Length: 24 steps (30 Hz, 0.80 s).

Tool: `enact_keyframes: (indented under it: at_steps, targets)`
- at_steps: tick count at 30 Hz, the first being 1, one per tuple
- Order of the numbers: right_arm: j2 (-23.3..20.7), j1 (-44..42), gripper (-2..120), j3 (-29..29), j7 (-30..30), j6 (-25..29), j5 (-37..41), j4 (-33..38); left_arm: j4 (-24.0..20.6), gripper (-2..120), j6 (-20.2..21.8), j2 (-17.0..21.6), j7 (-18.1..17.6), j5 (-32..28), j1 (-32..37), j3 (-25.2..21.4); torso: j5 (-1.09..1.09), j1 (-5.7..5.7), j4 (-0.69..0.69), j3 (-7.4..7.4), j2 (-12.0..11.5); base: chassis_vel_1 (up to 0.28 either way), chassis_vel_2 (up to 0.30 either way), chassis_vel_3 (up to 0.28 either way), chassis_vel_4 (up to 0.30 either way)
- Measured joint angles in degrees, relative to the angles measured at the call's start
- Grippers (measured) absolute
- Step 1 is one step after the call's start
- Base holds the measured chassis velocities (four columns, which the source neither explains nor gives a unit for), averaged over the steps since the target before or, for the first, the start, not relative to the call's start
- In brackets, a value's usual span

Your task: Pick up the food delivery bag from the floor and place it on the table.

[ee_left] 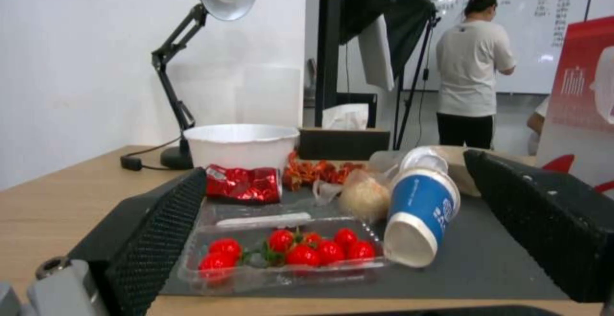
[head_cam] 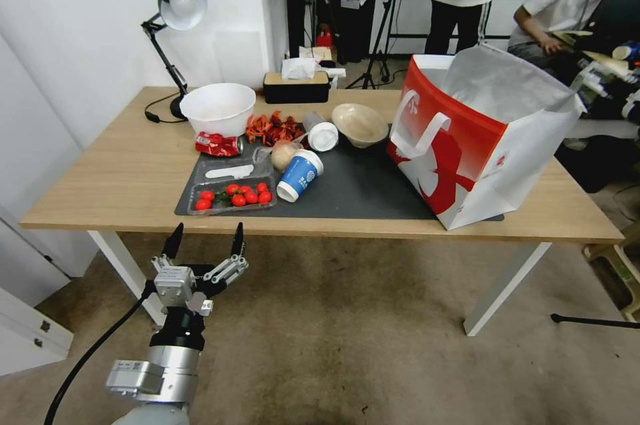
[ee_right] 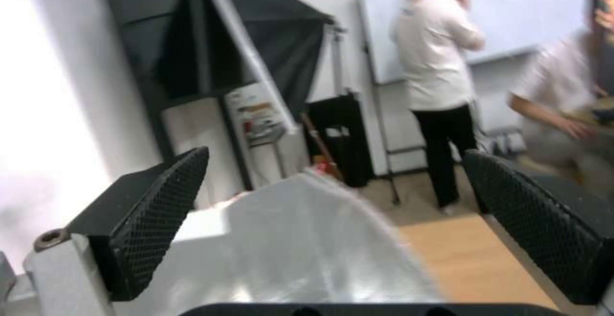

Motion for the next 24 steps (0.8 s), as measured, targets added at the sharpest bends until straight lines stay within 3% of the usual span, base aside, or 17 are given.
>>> enact_keyframes:
  at_steps: [8, 10, 16, 24]
  targets:
    - [4.37, -10.26, 100, 2.33, -5.16, 3.25, -14.71, 8.08, -0.87, 100, -0.28, -0.19, 0.61, -0.47, 0.21, -0.42, 0.02, 0.00, 0.01, 0.00, 0.00, 0.000, 0.000, 0.000, 0.000]
    - [7.27, -14.25, 100, 2.63, -6.02, 5.52, -20.61, 11.89, -1.06, 100, -0.61, -0.25, 0.97, -0.58, 0.27, -0.57, 0.01, 0.00, 0.01, 0.00, 0.00, 0.000, 0.000, 0.000, 0.000]
    - [10.79, -18.40, 100, 2.59, -6.43, 8.24, -26.34, 15.26, -1.28, 100, -0.70, -0.30, 1.06, -0.86, 0.22, -0.70, 0.01, 0.00, -0.01, 0.00, 0.00, 0.000, 0.000, 0.000, 0.000]
    - [18.15, -26.41, 100, 0.28, -5.04, 12.53, -39.97, 21.91, -1.28, 100, -0.71, -0.59, 0.92, -1.27, 0.03, -0.80, 0.00, 0.00, 0.02, 0.00, 0.00, 0.000, 0.000, 0.000, 0.000]
